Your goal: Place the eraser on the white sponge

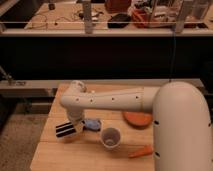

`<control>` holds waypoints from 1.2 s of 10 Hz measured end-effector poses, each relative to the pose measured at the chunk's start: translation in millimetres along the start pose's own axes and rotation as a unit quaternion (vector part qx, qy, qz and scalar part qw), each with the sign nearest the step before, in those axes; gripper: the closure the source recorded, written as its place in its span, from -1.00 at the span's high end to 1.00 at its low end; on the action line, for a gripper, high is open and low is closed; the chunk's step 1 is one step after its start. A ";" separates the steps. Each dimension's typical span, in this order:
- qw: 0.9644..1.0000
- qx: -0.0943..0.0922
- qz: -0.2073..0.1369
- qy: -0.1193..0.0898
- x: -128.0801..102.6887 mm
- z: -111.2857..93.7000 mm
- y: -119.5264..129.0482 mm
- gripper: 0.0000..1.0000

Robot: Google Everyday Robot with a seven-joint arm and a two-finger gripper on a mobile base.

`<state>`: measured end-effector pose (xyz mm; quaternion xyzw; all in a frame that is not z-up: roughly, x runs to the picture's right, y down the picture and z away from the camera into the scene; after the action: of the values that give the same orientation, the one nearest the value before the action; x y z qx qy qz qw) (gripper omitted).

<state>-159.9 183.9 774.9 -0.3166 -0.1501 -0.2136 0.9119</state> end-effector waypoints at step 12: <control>1.000 -0.005 0.008 0.003 22.5 0.4 -0.8 -1.00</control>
<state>-141.0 177.0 784.8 -0.3218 -0.1439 -0.2079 0.9124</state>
